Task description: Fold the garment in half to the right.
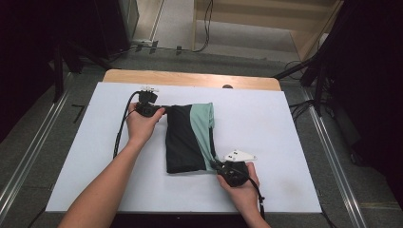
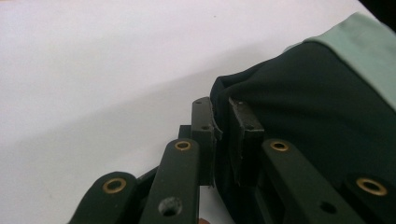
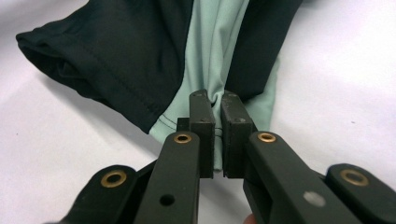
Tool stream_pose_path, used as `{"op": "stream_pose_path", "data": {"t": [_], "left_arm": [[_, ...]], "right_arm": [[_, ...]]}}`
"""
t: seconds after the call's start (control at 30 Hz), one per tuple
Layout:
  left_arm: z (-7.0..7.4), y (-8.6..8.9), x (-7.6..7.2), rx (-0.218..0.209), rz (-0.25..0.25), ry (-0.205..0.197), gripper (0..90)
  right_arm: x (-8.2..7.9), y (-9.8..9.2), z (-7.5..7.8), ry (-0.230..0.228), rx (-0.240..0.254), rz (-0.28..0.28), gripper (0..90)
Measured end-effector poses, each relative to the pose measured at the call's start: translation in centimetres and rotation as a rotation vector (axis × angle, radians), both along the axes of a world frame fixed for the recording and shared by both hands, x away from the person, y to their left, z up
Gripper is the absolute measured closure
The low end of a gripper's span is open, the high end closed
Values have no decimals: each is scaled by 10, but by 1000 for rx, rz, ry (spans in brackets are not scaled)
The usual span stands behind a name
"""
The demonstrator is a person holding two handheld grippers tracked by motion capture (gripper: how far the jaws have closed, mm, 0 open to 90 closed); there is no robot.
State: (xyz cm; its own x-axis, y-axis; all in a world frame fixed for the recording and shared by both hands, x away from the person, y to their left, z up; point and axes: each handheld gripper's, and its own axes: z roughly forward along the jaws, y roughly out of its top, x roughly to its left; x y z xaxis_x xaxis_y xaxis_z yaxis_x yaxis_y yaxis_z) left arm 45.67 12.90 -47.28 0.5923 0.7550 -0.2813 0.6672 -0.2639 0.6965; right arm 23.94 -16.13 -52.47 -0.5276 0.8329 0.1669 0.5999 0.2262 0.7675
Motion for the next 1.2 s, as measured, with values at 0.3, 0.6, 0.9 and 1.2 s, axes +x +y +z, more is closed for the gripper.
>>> {"op": "stream_pose_path", "data": {"t": [0.3, 0.6, 0.9, 1.2], "left_arm": [[-4, -6, 6, -6, 5, 0, 813], [13, 5, -21, -80, -20, -66, 442], [22, 10, -84, -111, -116, -150, 419], [-5, 11, -154, -117, -183, -129, 451]], "right_arm": [[-1, 2, -1, -1, -3, 12, 840], [-1, 0, -1, 3, 16, 5, 832], [-5, -9, 5, -17, 63, -5, 826], [-11, -12, 3, -1, 15, -40, 830]]}}
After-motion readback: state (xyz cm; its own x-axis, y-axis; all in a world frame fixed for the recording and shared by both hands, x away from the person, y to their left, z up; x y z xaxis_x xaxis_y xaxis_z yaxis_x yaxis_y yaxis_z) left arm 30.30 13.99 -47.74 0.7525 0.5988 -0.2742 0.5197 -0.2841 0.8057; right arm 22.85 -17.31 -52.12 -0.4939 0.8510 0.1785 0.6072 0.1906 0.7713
